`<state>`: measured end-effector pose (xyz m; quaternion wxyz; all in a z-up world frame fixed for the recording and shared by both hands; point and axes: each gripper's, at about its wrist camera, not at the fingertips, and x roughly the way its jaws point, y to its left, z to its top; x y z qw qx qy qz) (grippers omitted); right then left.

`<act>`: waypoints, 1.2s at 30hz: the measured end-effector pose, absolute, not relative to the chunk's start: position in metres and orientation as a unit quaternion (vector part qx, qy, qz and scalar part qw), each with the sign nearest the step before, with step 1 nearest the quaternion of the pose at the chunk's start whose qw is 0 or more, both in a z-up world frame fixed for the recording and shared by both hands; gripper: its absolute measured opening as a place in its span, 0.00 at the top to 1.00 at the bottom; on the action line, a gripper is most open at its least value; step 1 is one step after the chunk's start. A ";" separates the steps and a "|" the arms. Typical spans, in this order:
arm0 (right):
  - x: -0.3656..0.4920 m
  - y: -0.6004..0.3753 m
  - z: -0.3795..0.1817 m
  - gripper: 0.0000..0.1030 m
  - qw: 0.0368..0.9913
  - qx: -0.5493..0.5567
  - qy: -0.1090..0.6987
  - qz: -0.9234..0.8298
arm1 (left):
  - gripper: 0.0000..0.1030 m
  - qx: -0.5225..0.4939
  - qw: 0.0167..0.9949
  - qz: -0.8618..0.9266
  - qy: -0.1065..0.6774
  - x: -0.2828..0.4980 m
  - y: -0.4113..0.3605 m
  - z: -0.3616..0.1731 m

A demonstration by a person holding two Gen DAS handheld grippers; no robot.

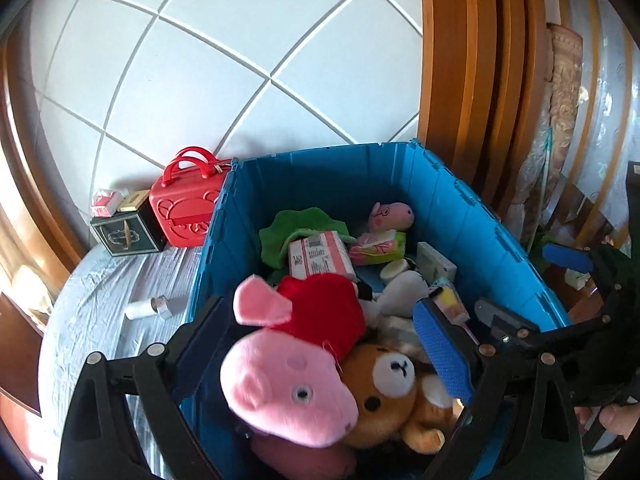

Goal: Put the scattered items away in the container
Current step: 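Withdraw both grippers from the crate toward the paper roll and small box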

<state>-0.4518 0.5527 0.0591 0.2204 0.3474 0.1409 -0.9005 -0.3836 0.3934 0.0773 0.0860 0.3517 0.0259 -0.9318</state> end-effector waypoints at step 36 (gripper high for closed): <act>-0.270 0.239 0.071 0.00 0.267 0.292 0.130 -0.909 | 0.09 0.306 0.167 -0.934 0.079 -0.182 0.037 0.048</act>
